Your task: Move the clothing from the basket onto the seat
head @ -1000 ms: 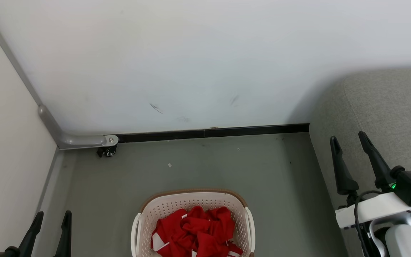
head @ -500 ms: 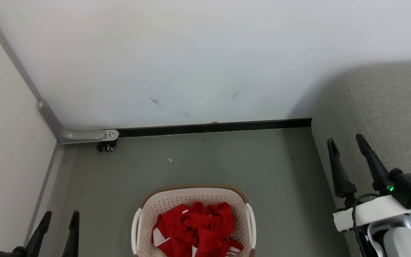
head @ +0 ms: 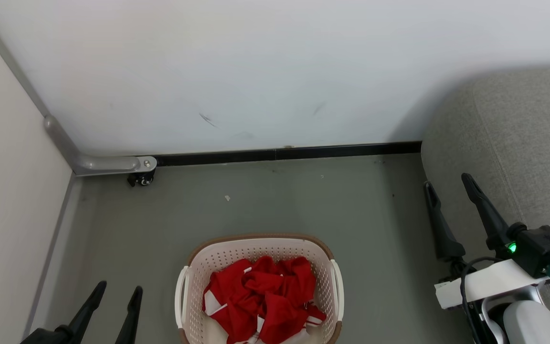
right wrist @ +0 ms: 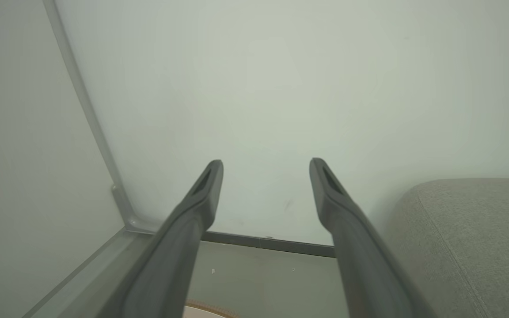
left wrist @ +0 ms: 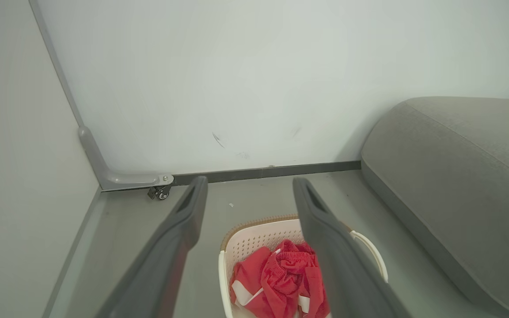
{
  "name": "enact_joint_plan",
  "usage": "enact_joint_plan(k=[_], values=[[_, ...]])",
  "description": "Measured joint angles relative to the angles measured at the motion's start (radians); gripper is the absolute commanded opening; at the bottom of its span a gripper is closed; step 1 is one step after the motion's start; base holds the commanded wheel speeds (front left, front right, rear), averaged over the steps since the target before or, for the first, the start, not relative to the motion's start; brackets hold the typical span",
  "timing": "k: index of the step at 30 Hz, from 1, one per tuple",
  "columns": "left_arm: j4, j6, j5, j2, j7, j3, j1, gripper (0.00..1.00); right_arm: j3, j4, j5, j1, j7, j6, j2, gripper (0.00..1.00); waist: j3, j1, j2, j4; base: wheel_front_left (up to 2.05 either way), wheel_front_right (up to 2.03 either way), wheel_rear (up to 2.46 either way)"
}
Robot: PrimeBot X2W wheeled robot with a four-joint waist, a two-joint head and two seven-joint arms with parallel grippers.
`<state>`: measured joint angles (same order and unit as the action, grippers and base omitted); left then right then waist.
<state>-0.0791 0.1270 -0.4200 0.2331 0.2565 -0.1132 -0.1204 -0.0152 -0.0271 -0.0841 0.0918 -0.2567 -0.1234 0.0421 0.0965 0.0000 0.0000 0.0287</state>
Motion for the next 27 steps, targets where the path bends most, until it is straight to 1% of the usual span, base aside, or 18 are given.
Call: enact_joint_plan(k=[7,13,27], values=[[-0.009,0.000,-0.002,0.031,0.000,-0.096,0.059,1.00,-0.031,-0.023,0.001,0.046,0.000,0.000,0.000,1.00,0.044,0.0000,0.0000,-0.001,0.00,0.00,0.00],[-0.046,0.000,-0.023,0.061,0.000,-0.189,0.117,1.00,-0.050,-0.050,0.002,0.097,0.000,0.000,0.002,1.00,0.090,0.0000,0.0000,-0.005,0.00,0.00,0.00],[-0.154,0.000,-0.052,0.085,0.000,-0.374,0.299,1.00,-0.124,-0.112,0.003,0.217,0.000,0.000,0.008,1.00,0.215,0.0000,0.0000,-0.019,0.00,0.00,0.00]])
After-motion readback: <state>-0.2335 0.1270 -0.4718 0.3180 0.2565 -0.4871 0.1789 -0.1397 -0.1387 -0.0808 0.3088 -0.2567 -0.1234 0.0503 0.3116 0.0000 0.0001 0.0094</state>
